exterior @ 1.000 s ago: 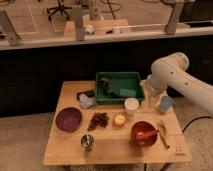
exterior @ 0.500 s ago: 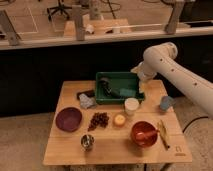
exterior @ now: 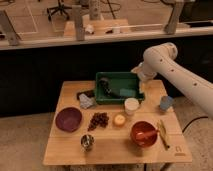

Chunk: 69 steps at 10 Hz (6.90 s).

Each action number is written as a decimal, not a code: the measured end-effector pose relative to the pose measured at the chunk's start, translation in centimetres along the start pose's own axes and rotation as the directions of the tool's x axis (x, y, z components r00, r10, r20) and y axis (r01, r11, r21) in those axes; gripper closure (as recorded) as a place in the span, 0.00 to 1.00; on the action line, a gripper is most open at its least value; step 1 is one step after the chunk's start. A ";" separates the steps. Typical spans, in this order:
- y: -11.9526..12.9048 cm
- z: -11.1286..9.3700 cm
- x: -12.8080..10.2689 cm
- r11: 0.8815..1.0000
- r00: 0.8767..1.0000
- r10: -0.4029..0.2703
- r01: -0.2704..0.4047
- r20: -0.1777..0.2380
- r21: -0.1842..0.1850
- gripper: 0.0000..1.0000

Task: Wipe table surface with sponge

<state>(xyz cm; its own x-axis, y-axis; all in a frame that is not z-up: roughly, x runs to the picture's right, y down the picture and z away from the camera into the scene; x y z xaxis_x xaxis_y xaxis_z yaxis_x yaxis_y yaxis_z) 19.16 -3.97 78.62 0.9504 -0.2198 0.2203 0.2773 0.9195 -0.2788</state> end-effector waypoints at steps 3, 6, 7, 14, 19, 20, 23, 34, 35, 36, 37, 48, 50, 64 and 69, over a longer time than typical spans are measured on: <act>0.0 0.2 0.0 1.000 1.000 -0.006 0.006 -0.004 -0.007 0.20; -1.1 4.2 0.0 0.990 0.985 -0.123 0.113 -0.118 -0.087 0.20; -1.3 5.5 0.6 0.985 0.979 -0.140 0.124 -0.147 -0.118 0.20; -3.2 10.8 4.6 0.989 0.996 -0.060 0.052 -0.059 -0.139 0.20; -2.9 13.4 4.0 0.990 1.000 -0.009 0.006 -0.018 -0.143 0.20; -2.4 14.1 3.9 0.989 1.000 -0.012 0.008 -0.022 -0.146 0.20; -1.9 15.6 2.8 0.989 0.999 -0.038 0.035 -0.020 -0.145 0.20; 0.0 20.8 3.0 0.976 0.997 -0.070 0.062 -0.030 -0.209 0.20; 0.3 21.2 3.4 0.974 0.997 -0.067 0.059 -0.029 -0.218 0.25; 0.8 21.6 3.7 0.971 0.998 -0.064 0.056 -0.026 -0.231 0.34; 1.0 21.8 3.8 0.970 0.998 -0.062 0.055 -0.022 -0.238 0.47; -2.3 12.2 2.3 0.984 0.997 -0.064 0.069 0.039 -0.161 0.95; -1.3 8.1 1.2 0.985 0.995 -0.076 0.084 0.059 -0.153 0.95; 11.0 1.1 -5.9 0.946 0.975 -0.185 0.211 0.126 -0.244 0.95; 17.6 -1.5 -11.3 0.930 0.955 -0.241 0.278 0.170 -0.239 0.95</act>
<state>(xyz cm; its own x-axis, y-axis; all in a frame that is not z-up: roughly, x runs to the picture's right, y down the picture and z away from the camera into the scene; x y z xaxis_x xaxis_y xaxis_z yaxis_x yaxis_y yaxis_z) 13.55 14.21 69.79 0.8170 -0.3763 0.4369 0.5556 0.7164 -0.4219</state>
